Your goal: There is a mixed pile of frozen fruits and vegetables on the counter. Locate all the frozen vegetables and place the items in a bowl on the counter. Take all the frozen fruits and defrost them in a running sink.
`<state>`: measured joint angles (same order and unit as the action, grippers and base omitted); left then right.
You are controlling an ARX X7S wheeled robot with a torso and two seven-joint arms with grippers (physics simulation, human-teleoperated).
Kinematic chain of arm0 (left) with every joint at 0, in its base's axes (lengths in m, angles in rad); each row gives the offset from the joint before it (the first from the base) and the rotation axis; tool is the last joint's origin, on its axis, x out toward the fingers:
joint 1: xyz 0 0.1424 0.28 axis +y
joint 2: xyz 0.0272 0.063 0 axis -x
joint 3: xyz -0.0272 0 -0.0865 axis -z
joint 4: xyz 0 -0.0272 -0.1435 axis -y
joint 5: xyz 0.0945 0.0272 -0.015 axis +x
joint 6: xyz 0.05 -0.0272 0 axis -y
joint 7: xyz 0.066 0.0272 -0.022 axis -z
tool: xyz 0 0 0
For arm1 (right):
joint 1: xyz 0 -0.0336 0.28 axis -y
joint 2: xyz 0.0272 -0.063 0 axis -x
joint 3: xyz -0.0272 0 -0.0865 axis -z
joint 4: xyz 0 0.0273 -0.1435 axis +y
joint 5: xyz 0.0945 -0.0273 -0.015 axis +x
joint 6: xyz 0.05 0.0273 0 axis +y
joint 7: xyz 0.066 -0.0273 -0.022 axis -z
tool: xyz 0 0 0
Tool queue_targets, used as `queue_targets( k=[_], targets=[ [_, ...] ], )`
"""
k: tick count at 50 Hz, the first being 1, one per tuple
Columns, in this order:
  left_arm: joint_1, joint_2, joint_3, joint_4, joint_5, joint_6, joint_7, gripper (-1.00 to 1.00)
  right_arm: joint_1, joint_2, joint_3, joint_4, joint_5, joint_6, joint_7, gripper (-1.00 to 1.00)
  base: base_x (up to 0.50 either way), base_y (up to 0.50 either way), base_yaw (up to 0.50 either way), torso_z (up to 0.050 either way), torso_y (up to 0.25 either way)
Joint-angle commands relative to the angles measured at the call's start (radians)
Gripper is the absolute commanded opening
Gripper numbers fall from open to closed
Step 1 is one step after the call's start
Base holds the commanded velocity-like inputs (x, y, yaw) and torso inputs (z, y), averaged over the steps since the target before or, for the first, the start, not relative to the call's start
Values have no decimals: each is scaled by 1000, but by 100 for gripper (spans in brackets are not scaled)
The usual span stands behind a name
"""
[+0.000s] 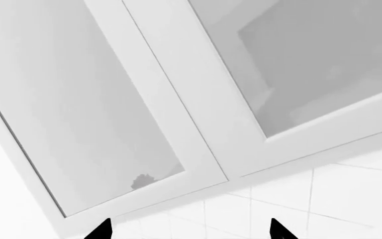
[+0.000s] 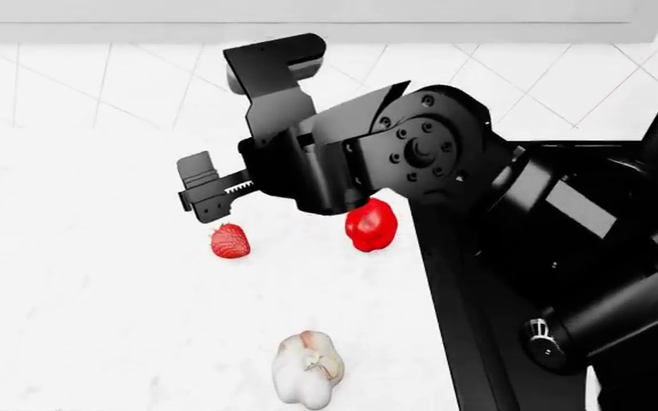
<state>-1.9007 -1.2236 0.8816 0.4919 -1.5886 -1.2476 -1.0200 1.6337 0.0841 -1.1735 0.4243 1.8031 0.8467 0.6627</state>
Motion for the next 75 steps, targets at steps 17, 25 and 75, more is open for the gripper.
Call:
queue_targets(
  k=[17,25,75],
  targets=[
    [17,9,1,-3,14,9,4,100,-90,49,-22,-109,-41,-36,-94,100,0,0,0,0,0],
    [16,5,-2,-2,7,6,1,100,-101,54,-33,-103,-62,-45,-115,100,0,0,0,0,0],
    [36,9,-5,0,24,13,7,100,-213,26,-122,-62,-184,-108,-283,100,0,0,0,0,0]
  ],
)
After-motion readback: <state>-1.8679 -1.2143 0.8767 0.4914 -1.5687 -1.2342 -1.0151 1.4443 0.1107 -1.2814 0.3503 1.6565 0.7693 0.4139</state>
